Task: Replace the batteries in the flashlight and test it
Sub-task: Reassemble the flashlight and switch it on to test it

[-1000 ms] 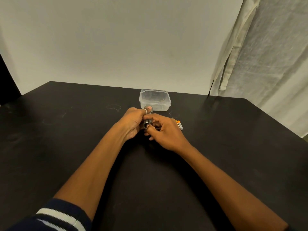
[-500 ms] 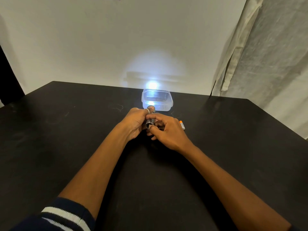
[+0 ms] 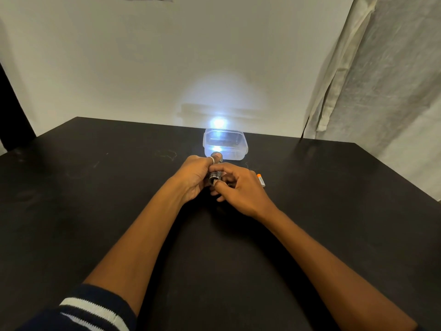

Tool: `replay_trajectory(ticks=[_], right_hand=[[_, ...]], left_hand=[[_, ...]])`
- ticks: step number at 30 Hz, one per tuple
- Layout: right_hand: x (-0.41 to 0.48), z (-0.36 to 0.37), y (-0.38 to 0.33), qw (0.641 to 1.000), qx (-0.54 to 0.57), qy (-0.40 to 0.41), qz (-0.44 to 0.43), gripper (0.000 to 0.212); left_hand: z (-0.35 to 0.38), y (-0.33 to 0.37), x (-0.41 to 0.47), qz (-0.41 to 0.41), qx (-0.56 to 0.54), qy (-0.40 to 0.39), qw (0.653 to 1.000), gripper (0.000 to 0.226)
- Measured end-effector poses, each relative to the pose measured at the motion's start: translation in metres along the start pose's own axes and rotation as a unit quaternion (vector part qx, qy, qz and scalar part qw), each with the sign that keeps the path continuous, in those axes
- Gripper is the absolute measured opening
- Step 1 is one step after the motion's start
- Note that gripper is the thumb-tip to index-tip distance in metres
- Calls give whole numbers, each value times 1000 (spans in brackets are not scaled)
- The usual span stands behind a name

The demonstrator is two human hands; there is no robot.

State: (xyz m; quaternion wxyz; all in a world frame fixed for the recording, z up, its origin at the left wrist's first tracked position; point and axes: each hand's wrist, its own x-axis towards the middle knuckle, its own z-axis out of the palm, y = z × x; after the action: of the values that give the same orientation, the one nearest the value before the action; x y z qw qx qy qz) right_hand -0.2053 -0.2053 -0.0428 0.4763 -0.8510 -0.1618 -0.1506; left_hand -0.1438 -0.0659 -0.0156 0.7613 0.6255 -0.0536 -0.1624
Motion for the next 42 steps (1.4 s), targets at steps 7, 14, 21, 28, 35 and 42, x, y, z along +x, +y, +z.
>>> replay_trajectory(ticks=[7, 14, 21, 28, 35, 42], right_hand=[[-1, 0, -1, 1000, -24, 6, -7, 36], [-2, 1, -4, 1000, -19, 12, -7, 35], [-3, -1, -7, 1000, -19, 15, -10, 40], [0, -2, -14, 982, -114, 106, -107, 39], [25, -19, -38, 976, -71, 201, -45, 22], [41, -14, -53, 979, -27, 203, 0, 25]], left_hand=[[0, 0, 3, 3, 2, 5, 1000, 26], [3, 1, 1, 0, 1, 16, 1000, 26], [3, 3, -5, -11, -33, 15, 999, 31], [-1, 2, -2, 5, -71, 23, 997, 27], [-20, 12, -10, 24, 64, -82, 994, 30], [-27, 12, -8, 225, 339, 10, 914, 35]])
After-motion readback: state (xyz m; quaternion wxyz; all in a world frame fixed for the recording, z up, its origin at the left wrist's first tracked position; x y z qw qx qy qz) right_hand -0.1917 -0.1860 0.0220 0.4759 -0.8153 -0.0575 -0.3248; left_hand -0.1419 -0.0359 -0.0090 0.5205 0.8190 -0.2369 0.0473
